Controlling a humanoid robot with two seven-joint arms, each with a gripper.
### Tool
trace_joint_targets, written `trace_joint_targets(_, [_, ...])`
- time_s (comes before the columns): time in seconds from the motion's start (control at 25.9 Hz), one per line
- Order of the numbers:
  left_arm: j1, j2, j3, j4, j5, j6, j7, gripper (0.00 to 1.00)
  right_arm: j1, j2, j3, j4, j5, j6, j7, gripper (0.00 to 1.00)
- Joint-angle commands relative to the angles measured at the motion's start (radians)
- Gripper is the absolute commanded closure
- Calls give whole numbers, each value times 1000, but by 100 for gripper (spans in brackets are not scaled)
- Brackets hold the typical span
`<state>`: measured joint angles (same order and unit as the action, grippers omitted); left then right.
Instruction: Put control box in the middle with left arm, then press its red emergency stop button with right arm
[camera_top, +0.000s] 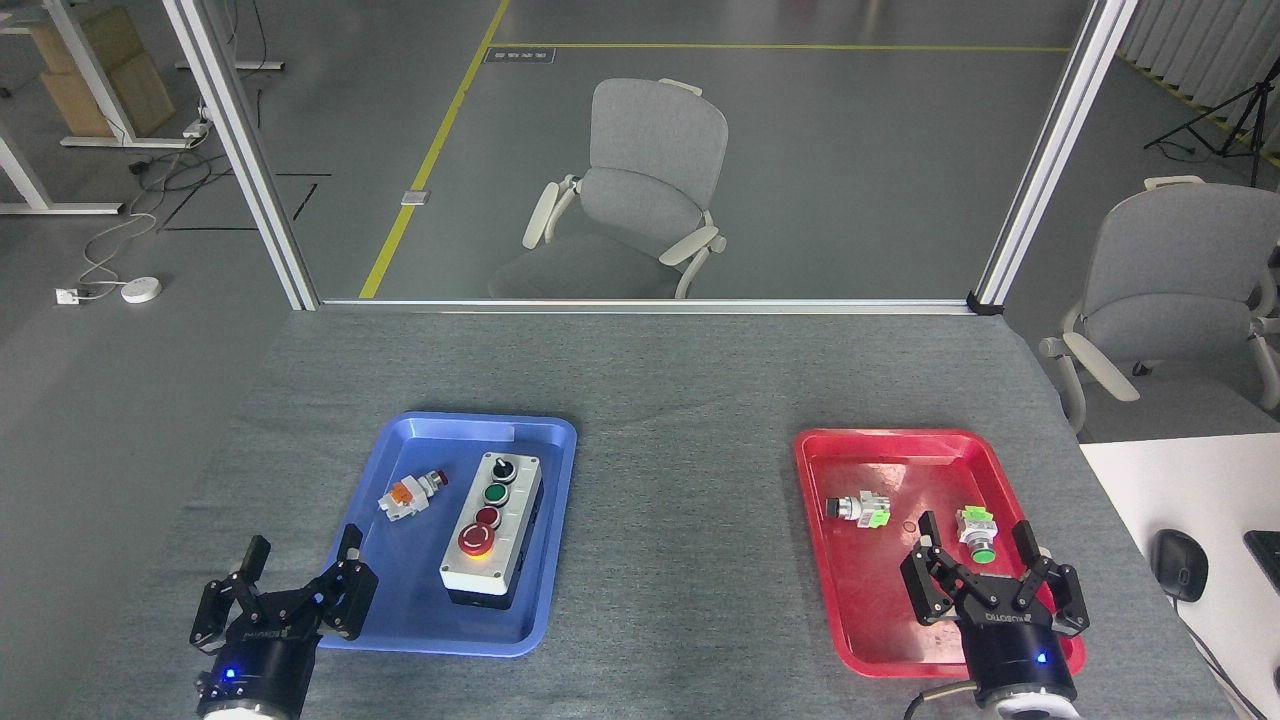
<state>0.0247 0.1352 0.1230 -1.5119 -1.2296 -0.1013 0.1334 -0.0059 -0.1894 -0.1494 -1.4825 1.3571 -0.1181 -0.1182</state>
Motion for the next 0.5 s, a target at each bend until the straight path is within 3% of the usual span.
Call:
trace_joint_targets(0.0, [0,12,-2,-1,-4,2,-1,2,1,-1,2,-1,-1,5,5,1])
trace_joint_targets(0.23, [-5,0,0,9,-151,12,-3,2,6,1,4,1,-3,-5,3,1])
trace_joint_targets(0.46, [-8,-13,-6,24,-166,14,-3,2,6,7,4,-1,2,2,2,1])
